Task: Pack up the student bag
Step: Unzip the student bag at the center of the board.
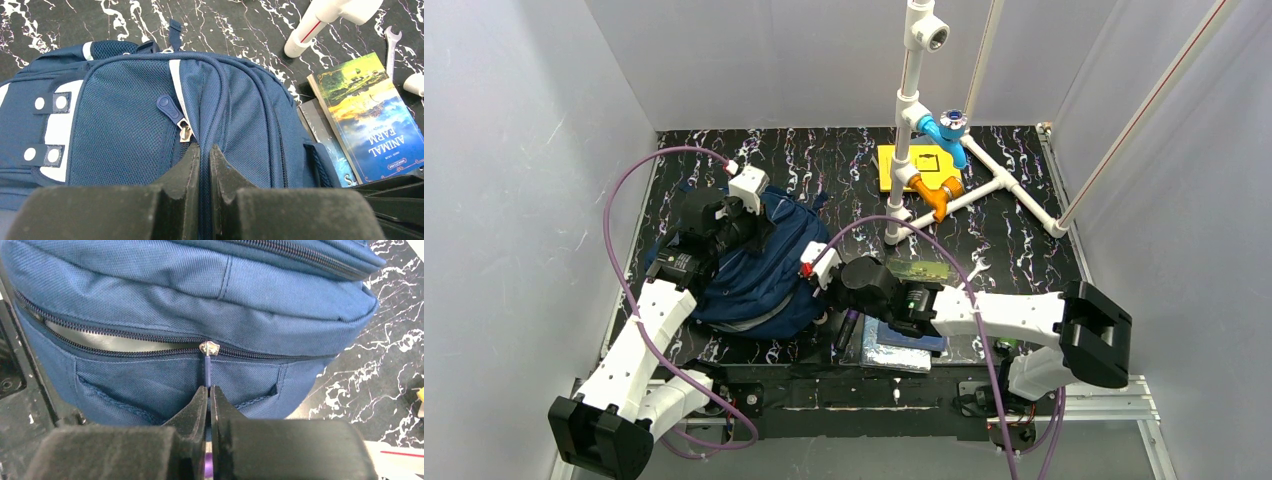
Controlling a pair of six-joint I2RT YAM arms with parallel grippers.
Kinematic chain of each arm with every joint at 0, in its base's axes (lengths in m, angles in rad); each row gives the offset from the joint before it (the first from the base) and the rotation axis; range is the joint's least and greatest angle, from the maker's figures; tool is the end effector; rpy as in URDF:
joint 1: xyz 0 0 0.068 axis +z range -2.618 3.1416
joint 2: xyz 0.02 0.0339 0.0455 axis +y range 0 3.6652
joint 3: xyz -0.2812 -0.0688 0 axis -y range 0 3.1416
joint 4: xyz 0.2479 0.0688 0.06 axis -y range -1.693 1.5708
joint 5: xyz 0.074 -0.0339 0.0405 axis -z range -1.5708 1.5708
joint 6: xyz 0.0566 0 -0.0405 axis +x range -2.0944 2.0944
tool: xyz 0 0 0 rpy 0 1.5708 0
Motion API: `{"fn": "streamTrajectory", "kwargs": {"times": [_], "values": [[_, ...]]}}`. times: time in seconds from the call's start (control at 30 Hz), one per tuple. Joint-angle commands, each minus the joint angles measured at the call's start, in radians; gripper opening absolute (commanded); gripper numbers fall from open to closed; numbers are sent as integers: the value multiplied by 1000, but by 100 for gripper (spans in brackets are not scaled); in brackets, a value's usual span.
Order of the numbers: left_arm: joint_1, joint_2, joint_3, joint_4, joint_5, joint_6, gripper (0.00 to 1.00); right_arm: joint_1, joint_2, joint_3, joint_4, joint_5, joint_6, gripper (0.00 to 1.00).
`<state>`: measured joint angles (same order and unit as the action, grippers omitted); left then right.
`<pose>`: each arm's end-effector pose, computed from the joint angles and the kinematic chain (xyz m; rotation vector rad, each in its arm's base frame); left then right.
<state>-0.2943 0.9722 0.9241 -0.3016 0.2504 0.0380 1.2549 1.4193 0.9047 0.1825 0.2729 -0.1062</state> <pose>0.2190 -0.0810 0.3497 0.4851 1.8688 -0.4121 0.1215 0.3226 0.2798 -1.0593 1.6064 0.5210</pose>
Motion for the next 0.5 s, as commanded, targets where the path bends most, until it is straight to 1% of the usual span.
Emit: {"fn": "streamTrajectory", "kwargs": {"times": [0.0, 0.13, 0.23, 0.33, 0.37, 0.47], "values": [[2, -23, 10, 58, 21, -16, 0, -9, 70, 26, 151, -2, -36, 11], [2, -28, 19, 40, 30, -15, 0, -9, 86, 7, 214, 13, -29, 27], [2, -33, 17, 34, 30, -13, 0, -9, 88, -7, 243, 6, -28, 32], [2, -36, 12, 34, 31, -16, 0, -9, 97, -2, 242, 4, -31, 33], [3, -36, 11, 37, 30, -18, 0, -9, 101, 1, 238, 13, -32, 31], [3, -39, 8, 39, 29, -21, 0, -9, 107, 5, 212, 38, -34, 21]]}}
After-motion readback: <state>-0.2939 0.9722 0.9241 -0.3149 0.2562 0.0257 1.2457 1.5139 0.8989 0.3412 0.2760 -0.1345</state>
